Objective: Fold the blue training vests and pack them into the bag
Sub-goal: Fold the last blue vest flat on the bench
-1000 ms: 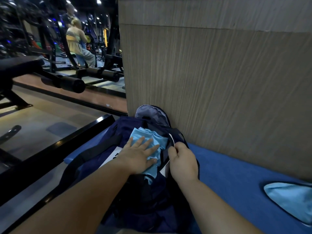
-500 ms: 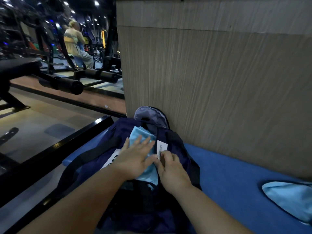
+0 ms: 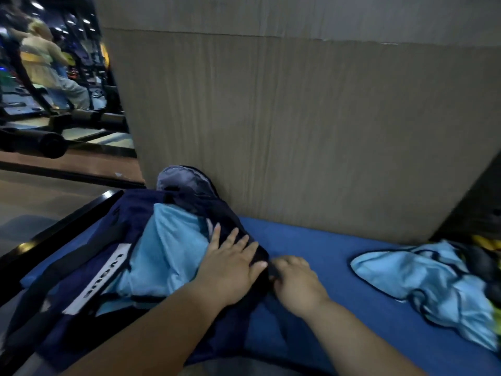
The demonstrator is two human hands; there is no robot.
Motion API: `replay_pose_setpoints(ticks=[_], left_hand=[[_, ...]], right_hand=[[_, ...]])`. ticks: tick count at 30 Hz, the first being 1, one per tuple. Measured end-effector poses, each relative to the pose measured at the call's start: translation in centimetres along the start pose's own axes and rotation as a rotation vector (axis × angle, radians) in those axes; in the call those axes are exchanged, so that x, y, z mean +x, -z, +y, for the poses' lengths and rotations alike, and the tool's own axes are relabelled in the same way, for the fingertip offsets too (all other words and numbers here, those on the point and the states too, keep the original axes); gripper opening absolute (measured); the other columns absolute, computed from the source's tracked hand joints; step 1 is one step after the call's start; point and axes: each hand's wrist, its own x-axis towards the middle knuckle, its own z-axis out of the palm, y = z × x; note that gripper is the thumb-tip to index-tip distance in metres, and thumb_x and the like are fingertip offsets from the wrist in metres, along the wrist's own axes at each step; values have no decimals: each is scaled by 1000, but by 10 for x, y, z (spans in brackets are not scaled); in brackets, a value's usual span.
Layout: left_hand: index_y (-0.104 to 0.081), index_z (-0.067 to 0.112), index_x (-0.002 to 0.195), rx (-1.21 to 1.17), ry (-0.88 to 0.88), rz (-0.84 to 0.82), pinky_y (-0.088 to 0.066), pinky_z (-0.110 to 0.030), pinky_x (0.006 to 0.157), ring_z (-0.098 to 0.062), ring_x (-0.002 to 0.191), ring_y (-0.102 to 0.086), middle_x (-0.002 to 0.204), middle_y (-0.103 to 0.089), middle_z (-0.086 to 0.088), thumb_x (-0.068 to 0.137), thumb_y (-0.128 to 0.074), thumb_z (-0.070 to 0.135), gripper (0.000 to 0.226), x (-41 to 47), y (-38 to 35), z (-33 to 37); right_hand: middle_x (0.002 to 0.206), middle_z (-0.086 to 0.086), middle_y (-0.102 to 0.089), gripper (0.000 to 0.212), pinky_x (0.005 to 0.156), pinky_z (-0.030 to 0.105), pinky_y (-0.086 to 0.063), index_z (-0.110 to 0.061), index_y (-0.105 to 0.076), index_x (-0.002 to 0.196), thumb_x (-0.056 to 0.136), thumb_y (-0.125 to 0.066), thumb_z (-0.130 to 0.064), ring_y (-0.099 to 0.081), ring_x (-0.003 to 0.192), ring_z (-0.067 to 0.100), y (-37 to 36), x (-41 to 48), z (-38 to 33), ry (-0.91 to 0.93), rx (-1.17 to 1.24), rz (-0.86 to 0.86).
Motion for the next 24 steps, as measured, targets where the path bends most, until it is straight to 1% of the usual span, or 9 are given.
replay_pose_setpoints(ticks=[2, 5, 8, 12, 16, 19, 20, 22, 24], left_hand=[[-9, 27, 156, 34, -5, -89, 21, -54, 114, -23, 150, 7, 164, -9, 0, 99, -7, 59, 65, 6, -2, 26], [-7, 28, 156, 41, -33, -192, 23, -57, 112, -27, 150, 10, 164, -6, -1, 100, -12, 60, 65, 15, -1, 63], [-6, 29, 156, 21, -97, -225, 23, -59, 112, -26, 150, 13, 164, -4, -1, 99, -16, 61, 66, 26, 6, 99], [-4, 31, 155, -57, -216, -258, 18, -57, 115, -22, 149, 16, 164, -1, 3, 99, -22, 62, 67, 41, 5, 146], [6, 35, 154, -123, -279, -302, 15, -55, 116, -19, 148, 20, 163, 9, 8, 98, -21, 64, 69, 49, -13, 191], [12, 37, 153, -244, -288, -277, 15, -51, 118, -15, 148, 21, 162, 13, 12, 98, -20, 64, 69, 55, -33, 220], [12, 38, 153, -279, -288, -275, 15, -50, 118, -14, 148, 20, 162, 13, 13, 97, -20, 64, 69, 57, -39, 228], [14, 39, 152, -322, -282, -270, 15, -49, 118, -12, 148, 18, 162, 12, 14, 97, -19, 65, 69, 60, -51, 241], [15, 38, 151, -366, -272, -221, 14, -46, 119, -9, 148, 16, 162, 8, 15, 97, -18, 65, 70, 63, -57, 248]], right_hand=[[143, -3, -41, 44, 106, 36, -33, -30, -43, 141, 97, -44, -34, -31, 134, 22, 10, -14, 48, -160, -42, 44], [147, -2, -38, 50, 110, 39, -31, -31, -39, 144, 96, -47, -37, -28, 138, 23, 31, -42, 115, -350, -94, 115], [149, -3, -34, 54, 111, 42, -28, -32, -35, 146, 95, -49, -38, -24, 140, 24, 52, -74, 169, -521, -131, 200], [151, -1, -31, 58, 110, 44, -28, -31, -36, 145, 90, -54, -39, -22, 140, 25, 66, -103, 210, -660, -197, 335], [156, 5, -15, 71, 109, 45, -28, -34, -21, 150, 90, -57, -39, -16, 142, 29, 64, -111, 222, -688, -195, 362], [156, 6, -10, 74, 106, 41, -33, -33, -18, 151, 90, -61, -37, -27, 136, 31, 58, -117, 230, -651, -159, 382], [154, 7, -13, 73, 103, 39, -37, -31, -21, 150, 90, -62, -31, -35, 131, 32, 57, -119, 234, -640, -107, 392], [147, 9, -24, 71, 88, 35, -44, -29, -27, 147, 87, -62, -16, -50, 116, 33, 58, -121, 244, -629, 56, 414], [140, 10, -40, 71, 80, 34, -46, -28, -30, 148, 86, -61, -10, -55, 110, 31, 60, -121, 252, -607, 142, 405]])
